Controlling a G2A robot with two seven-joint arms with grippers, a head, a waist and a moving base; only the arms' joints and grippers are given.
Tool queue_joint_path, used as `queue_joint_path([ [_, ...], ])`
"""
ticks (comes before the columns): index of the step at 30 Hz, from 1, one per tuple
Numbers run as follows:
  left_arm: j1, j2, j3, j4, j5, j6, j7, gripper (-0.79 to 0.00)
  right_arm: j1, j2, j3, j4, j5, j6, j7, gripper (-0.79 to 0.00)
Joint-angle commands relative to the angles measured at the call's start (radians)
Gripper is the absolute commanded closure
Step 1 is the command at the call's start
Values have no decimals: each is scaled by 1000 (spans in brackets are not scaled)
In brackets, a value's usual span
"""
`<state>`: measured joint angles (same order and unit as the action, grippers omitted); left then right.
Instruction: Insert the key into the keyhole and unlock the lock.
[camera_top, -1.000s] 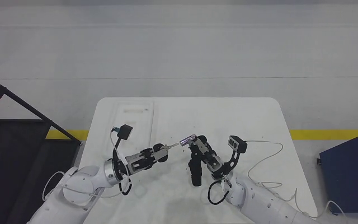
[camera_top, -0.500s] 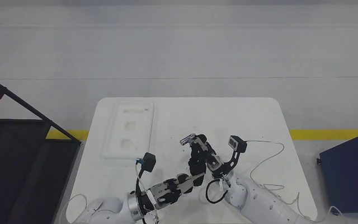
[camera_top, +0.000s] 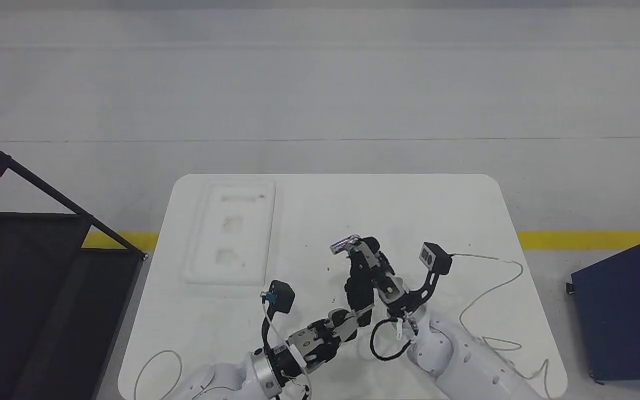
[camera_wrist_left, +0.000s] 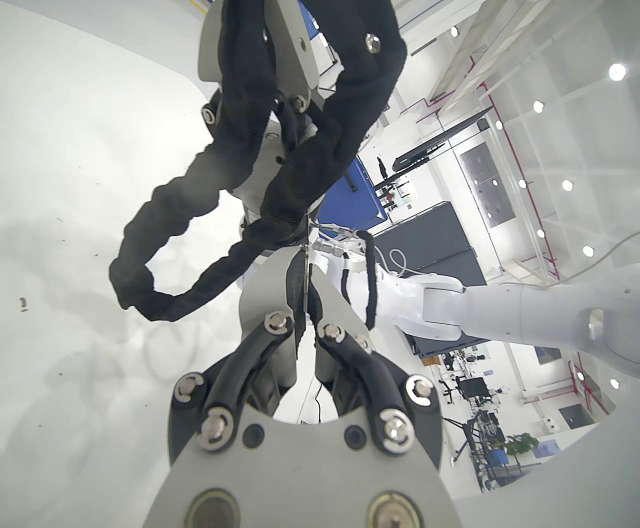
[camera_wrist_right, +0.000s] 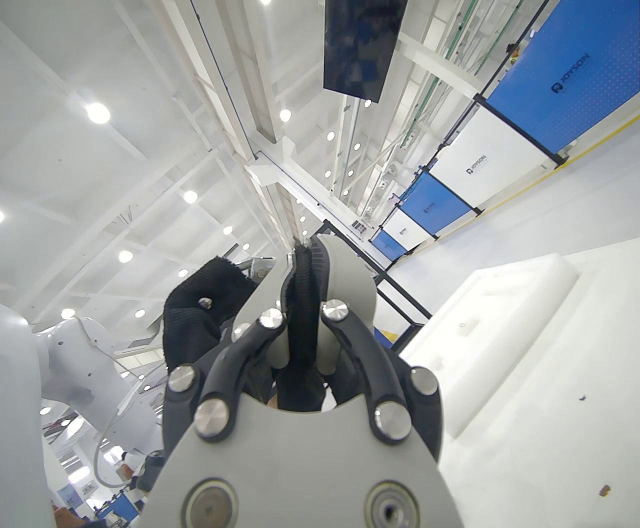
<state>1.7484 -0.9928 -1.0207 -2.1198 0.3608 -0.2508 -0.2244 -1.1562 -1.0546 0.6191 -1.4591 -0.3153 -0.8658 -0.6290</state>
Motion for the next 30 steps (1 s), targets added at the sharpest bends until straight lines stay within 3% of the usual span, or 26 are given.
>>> queue_joint_path([
  [1,0,0,0,-1,-1,-1,-1,0,1,0,-1,0,1,-1,0,0],
  [17,0,0,0,-1,-1,-1,-1,0,-2,-1,2,-2,3,10,6,0],
  [30,0,0,0,-1,-1,-1,-1,0,-80,6,123,-61,4,63,86,0],
])
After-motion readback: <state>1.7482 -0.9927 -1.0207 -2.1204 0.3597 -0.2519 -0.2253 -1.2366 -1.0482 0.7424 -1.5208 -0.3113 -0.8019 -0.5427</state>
